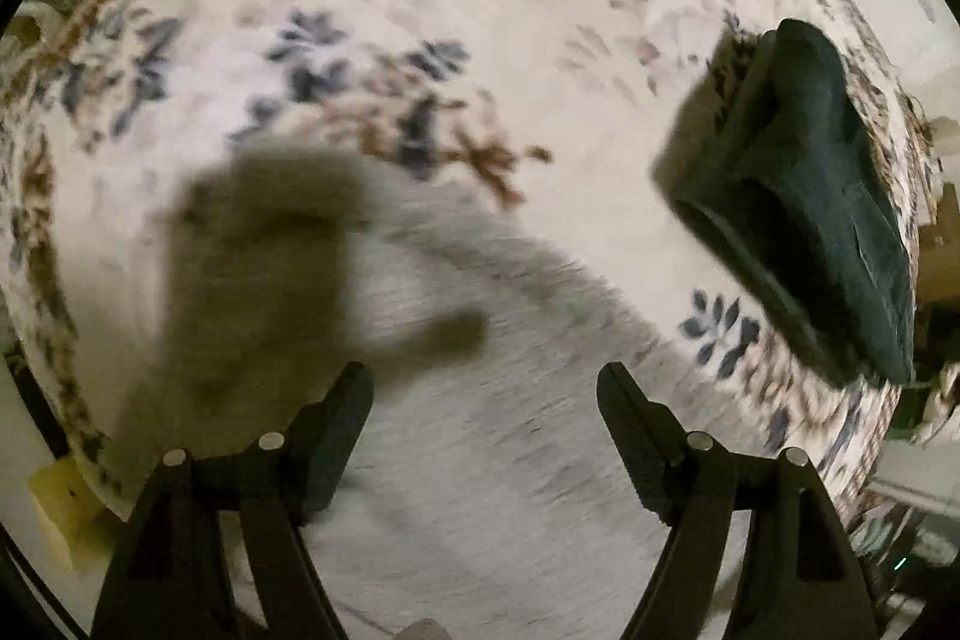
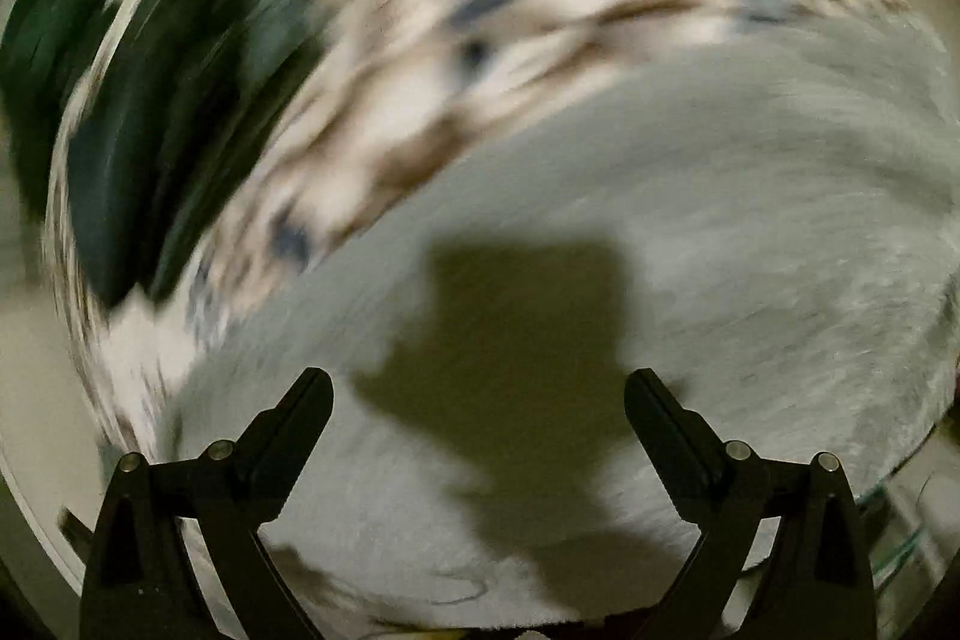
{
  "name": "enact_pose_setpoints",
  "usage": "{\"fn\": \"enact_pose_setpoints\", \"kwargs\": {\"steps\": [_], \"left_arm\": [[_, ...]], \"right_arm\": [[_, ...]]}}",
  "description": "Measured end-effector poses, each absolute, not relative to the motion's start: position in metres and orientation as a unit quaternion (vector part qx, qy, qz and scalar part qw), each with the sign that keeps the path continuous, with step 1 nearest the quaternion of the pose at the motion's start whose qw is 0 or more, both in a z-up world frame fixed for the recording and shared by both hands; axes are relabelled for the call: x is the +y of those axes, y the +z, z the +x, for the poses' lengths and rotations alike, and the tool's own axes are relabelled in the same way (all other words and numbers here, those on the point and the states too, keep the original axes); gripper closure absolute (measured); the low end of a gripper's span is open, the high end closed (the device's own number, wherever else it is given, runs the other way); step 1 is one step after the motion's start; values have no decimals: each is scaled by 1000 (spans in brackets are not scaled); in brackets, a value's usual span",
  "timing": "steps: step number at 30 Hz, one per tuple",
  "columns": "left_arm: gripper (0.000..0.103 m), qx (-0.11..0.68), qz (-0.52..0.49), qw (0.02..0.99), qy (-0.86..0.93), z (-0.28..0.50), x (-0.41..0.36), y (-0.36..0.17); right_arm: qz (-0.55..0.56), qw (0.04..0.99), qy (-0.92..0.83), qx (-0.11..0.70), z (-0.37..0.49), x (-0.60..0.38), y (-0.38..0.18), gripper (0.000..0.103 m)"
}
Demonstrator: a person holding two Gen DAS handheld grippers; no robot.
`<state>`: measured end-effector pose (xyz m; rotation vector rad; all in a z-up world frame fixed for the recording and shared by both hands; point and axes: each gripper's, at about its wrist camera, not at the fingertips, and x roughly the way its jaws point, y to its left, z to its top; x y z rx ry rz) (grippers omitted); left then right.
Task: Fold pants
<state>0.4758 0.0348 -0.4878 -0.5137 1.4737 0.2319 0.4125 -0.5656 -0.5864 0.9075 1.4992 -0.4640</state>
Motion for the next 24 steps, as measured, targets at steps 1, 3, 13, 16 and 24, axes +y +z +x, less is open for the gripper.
{"fn": "enact_pose_setpoints", "kwargs": {"steps": [1,3,13,16,24], "left_arm": [[27,668,-233,698,109,485,27,-493],[27,677,-243,684,117,499,11,-502],[27,742,-279,594,140,512,-71,-540],[31,754,-279,577,144,511,-90,-560],[98,709,-262,642,127,488,-80,-542]], "right_arm": [[412,609,-220,642,407,-586,-588,4],[435,601,-232,629,404,-605,-594,4],[517,532,-307,596,411,-670,-612,4],[535,507,-330,590,414,-675,-615,4],[509,501,-359,601,428,-659,-593,87]]}}
